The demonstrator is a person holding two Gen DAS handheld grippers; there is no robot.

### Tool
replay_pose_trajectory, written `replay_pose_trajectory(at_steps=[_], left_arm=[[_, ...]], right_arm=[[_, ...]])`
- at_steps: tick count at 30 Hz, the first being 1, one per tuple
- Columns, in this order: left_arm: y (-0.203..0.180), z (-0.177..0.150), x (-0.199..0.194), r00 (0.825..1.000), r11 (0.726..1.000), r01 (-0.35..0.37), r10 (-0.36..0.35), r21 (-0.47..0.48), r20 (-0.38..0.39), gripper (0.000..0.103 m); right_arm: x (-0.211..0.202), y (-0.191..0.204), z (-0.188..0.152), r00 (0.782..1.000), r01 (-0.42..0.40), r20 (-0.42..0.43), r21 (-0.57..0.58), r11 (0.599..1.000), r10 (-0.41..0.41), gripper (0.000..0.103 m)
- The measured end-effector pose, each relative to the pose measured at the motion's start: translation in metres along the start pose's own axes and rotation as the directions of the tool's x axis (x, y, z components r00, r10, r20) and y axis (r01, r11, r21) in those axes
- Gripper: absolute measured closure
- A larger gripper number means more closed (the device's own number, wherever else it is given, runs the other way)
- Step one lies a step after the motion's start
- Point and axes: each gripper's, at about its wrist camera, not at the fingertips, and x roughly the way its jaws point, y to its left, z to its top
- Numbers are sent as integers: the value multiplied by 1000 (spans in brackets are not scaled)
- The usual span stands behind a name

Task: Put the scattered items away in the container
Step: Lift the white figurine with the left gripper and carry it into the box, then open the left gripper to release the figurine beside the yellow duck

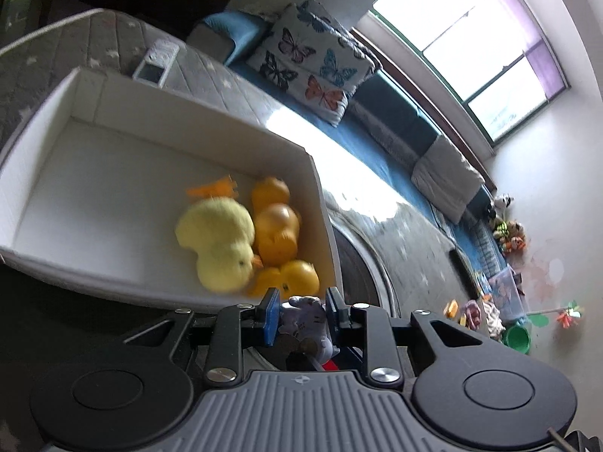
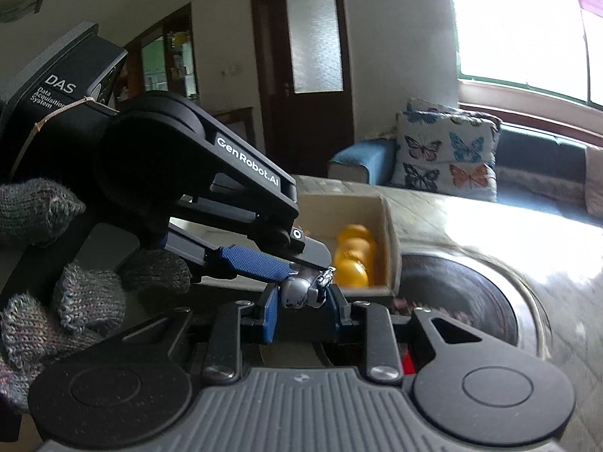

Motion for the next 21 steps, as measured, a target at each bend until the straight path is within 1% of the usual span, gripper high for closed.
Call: replay_pose_trajectory(at_steps=[6, 11, 17, 21], left_arm=[[10, 25, 4, 1000, 1000, -12, 12, -9, 26, 75], [14, 39, 19, 1000, 1000, -12, 12, -14, 22, 75], [21, 43, 39, 999, 999, -39, 39, -14, 5, 75], [25, 41, 42, 998, 998, -56, 56, -16, -6, 75]], right_arm=[[24, 3, 16, 1000, -3, 4, -30, 1000, 3, 77], [43, 0, 23, 1000, 7, -7, -34, 999, -7, 77], [56, -6, 21, 999, 20, -39, -31, 999, -22, 79], [60, -7, 16, 998, 25, -57, -35, 999, -27, 80]])
